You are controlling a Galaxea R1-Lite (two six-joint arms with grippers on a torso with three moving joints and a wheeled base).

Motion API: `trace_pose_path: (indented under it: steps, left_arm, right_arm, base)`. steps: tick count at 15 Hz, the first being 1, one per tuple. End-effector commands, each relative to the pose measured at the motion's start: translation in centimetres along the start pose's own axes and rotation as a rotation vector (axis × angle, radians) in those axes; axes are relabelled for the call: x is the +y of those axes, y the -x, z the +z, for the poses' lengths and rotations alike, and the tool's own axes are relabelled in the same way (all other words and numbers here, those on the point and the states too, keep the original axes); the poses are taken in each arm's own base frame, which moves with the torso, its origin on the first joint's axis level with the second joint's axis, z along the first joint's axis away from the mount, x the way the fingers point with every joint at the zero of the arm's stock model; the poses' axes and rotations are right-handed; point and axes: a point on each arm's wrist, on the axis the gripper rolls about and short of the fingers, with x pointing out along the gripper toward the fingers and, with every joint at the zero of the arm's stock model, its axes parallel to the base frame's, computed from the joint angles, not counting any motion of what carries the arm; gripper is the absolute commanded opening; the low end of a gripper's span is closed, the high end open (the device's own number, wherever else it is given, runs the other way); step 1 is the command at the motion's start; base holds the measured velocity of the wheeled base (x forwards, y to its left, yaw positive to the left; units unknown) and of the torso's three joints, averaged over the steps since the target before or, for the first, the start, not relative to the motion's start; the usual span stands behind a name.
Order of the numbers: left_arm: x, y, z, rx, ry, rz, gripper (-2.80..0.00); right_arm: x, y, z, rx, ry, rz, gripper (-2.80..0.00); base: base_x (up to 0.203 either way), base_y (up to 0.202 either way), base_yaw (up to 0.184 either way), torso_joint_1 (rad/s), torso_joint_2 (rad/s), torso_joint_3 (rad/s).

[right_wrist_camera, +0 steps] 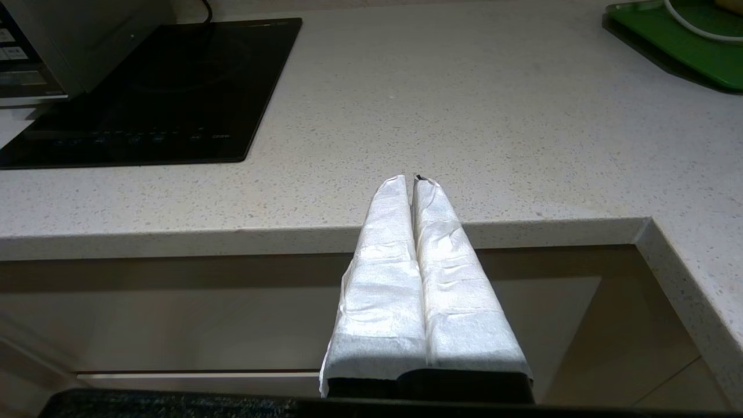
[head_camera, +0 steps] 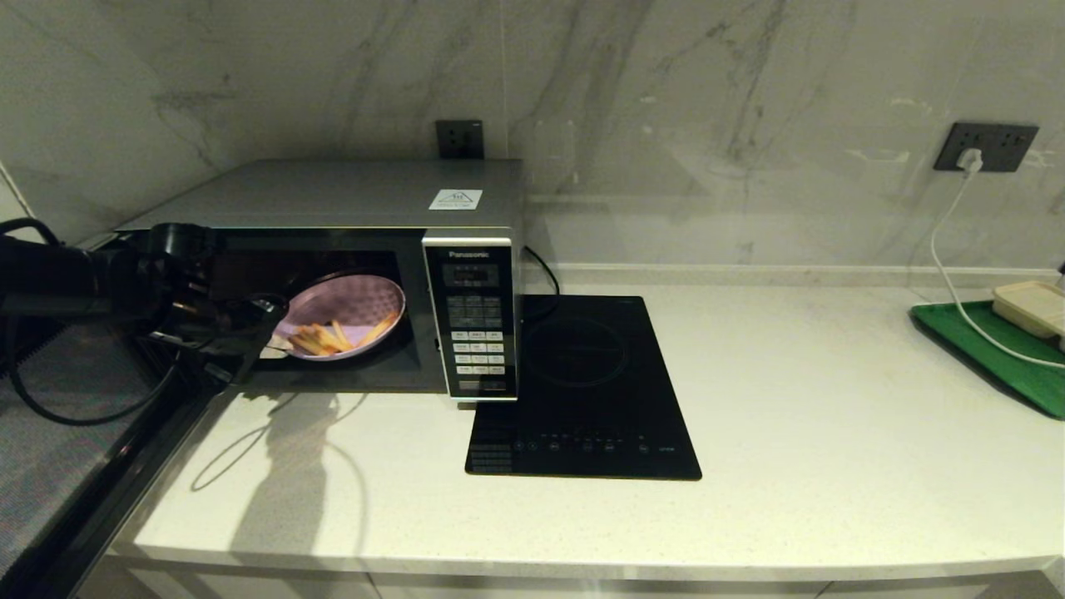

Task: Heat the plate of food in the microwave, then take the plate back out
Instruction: Put the plate in the microwave oven

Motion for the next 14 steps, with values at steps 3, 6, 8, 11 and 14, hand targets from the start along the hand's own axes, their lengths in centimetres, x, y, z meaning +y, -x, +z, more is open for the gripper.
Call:
trace_pose_path:
  steps: [3,6,8,11,14]
  left_arm:
    - [0.27,-0.56,-0.01,-0.001,0.009,0.017,-2.8]
    - [0.06,-0.44,0.1,-0.006,0.009,0.009,-2.8]
    - [0.04,-0.43,0.12,-0.009,0.011,0.01,-2.8]
    - [-0.1,-0.38,0.25,-0.031,0.01,0.015,0.0]
    - [-0.4,0.01,0.31,-0.046,0.001,0.008,0.0]
  right_arm:
    - [0.0,0.0,0.0,0.0,-0.001,0.0,-2.8]
    - [0.0,0.0,0.0,0.0,-0.001,0.0,-2.8]
    - [0.0,0.0,0.0,0.0,-0.001,0.0,-2.8]
    - [0.0,0.0,0.0,0.0,-0.001,0.0,-2.8]
    - [0.0,0.0,0.0,0.0,-0.001,0.0,-2.8]
  base:
    - [0.0,0.0,0.0,0.0,0.0,0.0]
    - [0.0,0.0,0.0,0.0,0.0,0.0]
    - [0.0,0.0,0.0,0.0,0.0,0.0]
    - [0.0,0.0,0.0,0.0,0.0,0.0]
    - [0.0,0.0,0.0,0.0,0.0,0.0]
